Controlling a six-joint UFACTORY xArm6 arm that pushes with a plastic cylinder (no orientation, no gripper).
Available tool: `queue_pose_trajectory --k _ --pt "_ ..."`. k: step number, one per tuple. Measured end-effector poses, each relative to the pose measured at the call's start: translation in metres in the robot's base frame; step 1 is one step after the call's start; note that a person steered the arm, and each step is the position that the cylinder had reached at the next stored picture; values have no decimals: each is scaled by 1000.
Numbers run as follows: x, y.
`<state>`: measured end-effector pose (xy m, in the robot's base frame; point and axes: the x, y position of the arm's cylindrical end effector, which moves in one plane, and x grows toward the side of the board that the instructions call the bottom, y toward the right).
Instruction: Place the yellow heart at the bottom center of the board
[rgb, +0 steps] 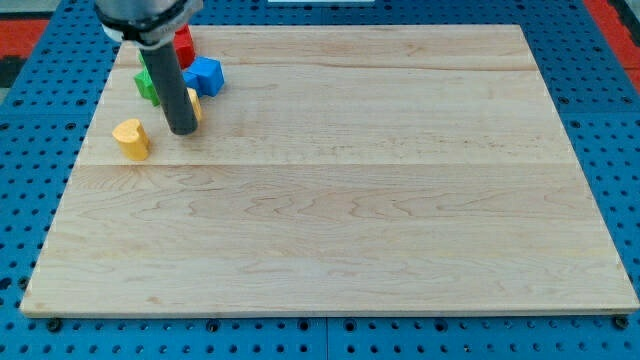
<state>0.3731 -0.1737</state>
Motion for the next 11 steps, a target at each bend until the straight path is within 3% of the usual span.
queue_pose_trajectory --k 2,4,5,6,7,8,9,10,11 --pt "-13 -11" --pt "-7 -93" --pt "28 -74" --pt "88 71" --pt "126 122" --pt "71 143" --pt "91 195" --pt "122 145" --pt "163 131"
